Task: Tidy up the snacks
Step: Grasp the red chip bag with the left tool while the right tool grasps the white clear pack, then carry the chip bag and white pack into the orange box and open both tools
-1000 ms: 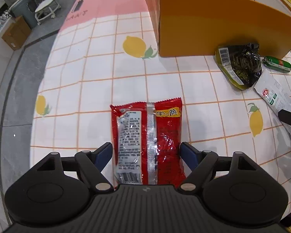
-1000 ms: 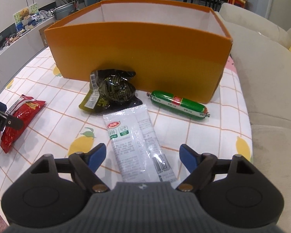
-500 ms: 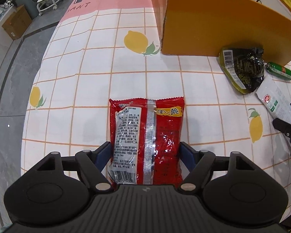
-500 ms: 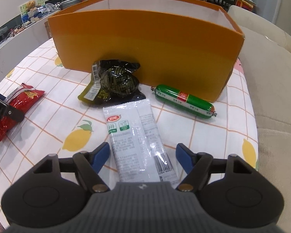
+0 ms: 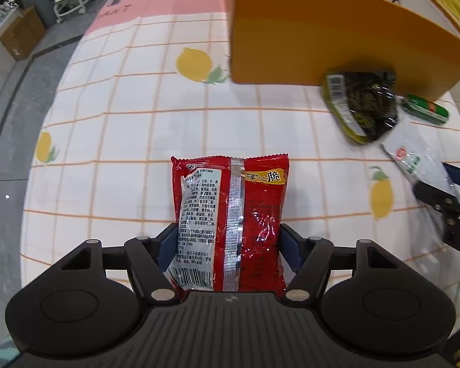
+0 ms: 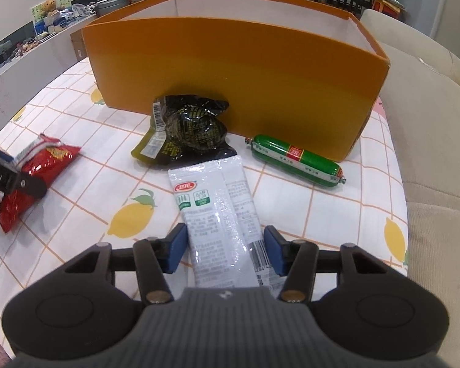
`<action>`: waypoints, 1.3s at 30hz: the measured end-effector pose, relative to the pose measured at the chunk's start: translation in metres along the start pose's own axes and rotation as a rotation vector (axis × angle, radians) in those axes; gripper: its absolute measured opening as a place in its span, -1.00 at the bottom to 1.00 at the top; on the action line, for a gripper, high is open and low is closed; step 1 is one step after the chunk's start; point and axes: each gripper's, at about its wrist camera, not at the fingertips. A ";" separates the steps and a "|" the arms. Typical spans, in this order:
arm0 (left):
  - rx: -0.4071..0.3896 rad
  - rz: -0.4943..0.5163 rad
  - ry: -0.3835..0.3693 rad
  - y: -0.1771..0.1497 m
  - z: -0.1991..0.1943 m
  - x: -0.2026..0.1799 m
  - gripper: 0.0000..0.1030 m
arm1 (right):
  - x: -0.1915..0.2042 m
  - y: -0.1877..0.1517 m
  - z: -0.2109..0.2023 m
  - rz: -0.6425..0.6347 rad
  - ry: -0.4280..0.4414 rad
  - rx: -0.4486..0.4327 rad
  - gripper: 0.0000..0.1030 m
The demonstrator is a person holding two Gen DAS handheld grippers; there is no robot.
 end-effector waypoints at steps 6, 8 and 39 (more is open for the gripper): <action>-0.011 0.032 -0.008 -0.006 -0.014 -0.015 0.52 | 0.006 -0.002 -0.011 -0.006 -0.003 0.020 -0.03; -0.017 0.040 -0.019 -0.008 -0.020 -0.020 0.52 | 0.006 -0.002 -0.016 0.016 0.009 0.031 -0.03; -0.381 0.174 -0.110 0.028 -0.162 -0.074 0.52 | -0.003 0.042 -0.157 0.110 -0.044 -0.213 -0.04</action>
Point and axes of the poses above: each gripper's, at about its wrist camera, not at the fingertips, and z roughly the way its jaws point, x to its left, y to its top
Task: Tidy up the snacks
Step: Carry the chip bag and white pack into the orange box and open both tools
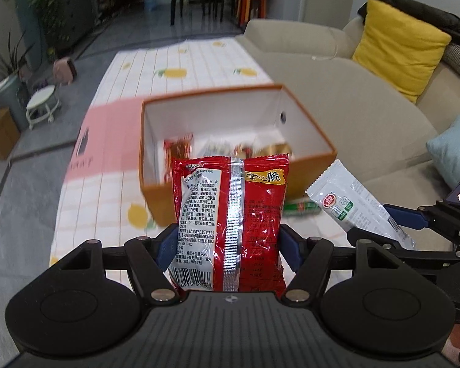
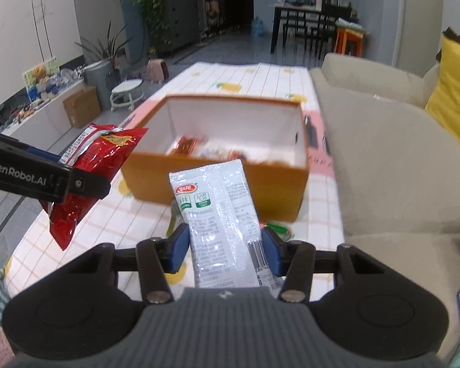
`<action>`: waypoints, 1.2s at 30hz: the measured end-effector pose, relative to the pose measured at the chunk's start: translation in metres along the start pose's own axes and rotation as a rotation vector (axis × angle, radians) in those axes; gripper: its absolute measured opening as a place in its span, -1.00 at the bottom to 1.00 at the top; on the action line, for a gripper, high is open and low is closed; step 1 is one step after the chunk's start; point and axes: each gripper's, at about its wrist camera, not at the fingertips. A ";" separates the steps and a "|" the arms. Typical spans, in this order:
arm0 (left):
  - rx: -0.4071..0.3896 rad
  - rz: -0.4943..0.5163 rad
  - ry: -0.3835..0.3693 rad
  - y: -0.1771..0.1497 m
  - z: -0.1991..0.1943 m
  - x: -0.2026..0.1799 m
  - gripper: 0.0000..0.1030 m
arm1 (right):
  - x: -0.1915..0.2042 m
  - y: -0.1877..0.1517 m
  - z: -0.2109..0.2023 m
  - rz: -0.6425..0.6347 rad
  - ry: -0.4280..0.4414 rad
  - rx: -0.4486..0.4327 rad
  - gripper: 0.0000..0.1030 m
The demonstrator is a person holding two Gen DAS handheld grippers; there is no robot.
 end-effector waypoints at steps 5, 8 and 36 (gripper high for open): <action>-0.053 0.028 -0.020 0.030 0.000 -0.003 0.52 | -0.016 0.028 0.004 0.008 0.011 -0.022 -0.04; -0.064 0.026 -0.044 0.049 0.007 -0.003 0.52 | -0.028 0.050 0.013 0.027 0.039 -0.020 -0.05; 0.246 0.139 0.018 0.127 0.222 0.035 0.52 | -0.050 0.159 0.249 -0.141 0.046 0.317 -0.05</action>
Point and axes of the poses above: each gripper's, at about its wrist camera, not at the fingertips, and z roughly the way its jaws point, x to its left, y to its top
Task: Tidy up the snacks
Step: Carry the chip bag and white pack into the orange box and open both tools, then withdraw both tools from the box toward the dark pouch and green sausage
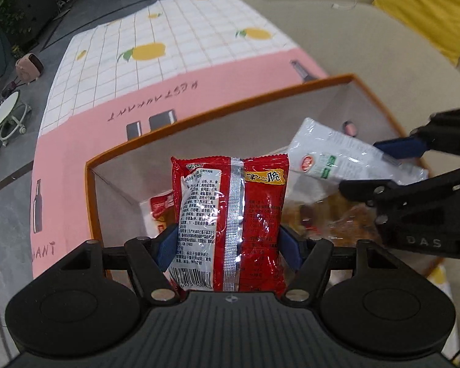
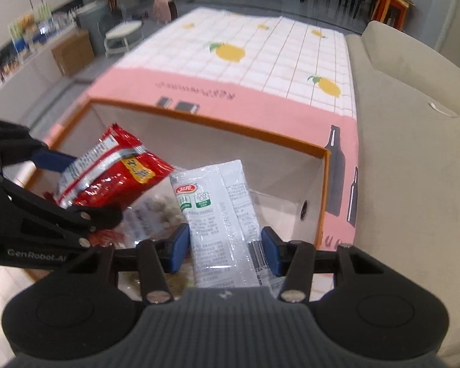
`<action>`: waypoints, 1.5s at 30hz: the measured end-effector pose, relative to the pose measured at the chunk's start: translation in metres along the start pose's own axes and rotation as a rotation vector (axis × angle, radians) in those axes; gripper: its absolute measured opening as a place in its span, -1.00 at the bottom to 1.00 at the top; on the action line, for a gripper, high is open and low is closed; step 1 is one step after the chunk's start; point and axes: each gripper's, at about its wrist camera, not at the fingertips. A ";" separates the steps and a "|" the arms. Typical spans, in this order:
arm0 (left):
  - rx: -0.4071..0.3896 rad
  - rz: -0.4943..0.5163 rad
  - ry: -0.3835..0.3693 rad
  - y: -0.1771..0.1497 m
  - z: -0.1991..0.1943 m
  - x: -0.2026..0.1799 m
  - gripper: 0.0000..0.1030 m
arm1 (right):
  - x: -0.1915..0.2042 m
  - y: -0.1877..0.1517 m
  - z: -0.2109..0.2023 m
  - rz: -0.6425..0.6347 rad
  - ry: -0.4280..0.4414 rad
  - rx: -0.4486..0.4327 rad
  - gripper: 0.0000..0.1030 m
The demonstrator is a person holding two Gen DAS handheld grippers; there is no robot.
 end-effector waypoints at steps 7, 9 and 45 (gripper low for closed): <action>0.073 0.053 0.047 0.006 0.033 0.004 0.52 | 0.014 0.006 0.034 -0.121 -0.048 0.063 -0.04; 0.083 0.068 0.054 0.007 0.038 0.003 0.52 | 0.015 0.008 0.039 -0.129 -0.053 0.075 -0.04; 0.060 0.028 0.058 -0.005 0.009 0.011 0.72 | 0.026 0.011 0.017 -0.185 -0.125 0.057 0.26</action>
Point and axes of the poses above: each gripper's, at about its wrist camera, not at the fingertips, and z roughly the way its jaws point, x to its left, y to its top
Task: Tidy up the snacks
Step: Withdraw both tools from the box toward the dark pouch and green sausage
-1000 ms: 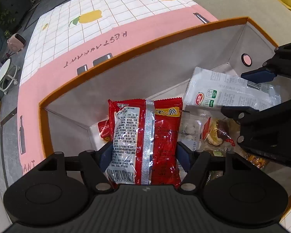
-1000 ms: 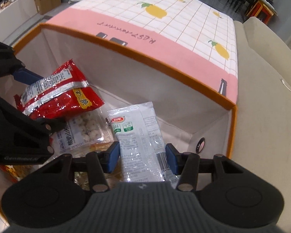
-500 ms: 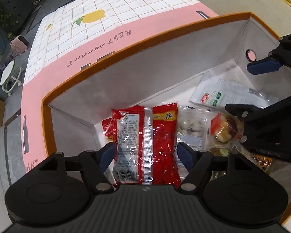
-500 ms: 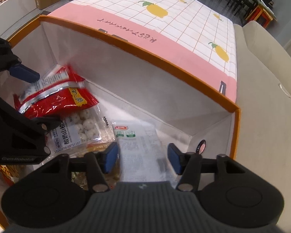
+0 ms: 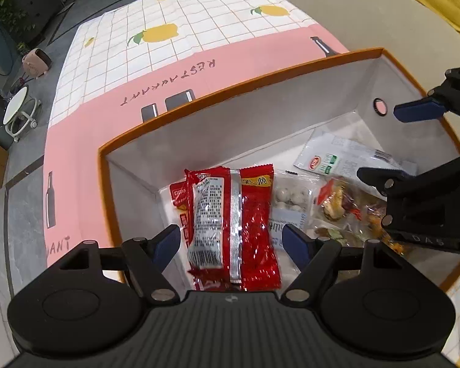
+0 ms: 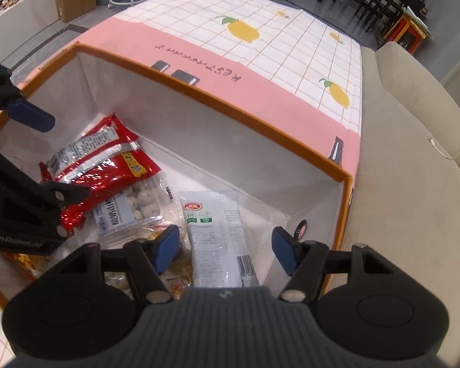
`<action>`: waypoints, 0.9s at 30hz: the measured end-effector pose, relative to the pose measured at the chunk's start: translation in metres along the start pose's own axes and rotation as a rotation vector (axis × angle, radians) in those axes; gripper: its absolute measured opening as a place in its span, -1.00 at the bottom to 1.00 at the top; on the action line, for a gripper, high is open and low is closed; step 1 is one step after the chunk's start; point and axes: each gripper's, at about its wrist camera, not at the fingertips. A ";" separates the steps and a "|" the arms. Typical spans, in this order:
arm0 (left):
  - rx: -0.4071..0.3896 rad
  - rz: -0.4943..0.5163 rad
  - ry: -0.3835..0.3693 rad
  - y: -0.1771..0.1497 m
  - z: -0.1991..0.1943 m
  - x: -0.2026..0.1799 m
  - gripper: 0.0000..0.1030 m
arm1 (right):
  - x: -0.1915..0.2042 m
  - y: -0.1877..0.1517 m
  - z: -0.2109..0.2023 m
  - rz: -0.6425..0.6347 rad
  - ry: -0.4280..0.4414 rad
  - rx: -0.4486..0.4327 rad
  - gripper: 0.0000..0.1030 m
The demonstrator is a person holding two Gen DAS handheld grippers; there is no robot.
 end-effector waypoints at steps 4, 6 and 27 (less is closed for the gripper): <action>-0.037 0.010 0.001 -0.005 -0.022 -0.004 0.72 | 0.001 -0.002 -0.023 0.006 -0.004 -0.029 0.31; -0.060 0.002 -0.007 -0.007 -0.036 -0.005 0.72 | 0.001 -0.005 -0.037 0.017 -0.012 -0.051 0.41; -0.303 -0.198 -0.090 -0.113 -0.151 -0.019 0.69 | 0.019 -0.117 -0.167 0.272 -0.011 -0.271 0.41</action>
Point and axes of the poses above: each gripper's, at about its wrist camera, not at the fingertips, and z roughly the way its jaws point, x to its left, y to its top
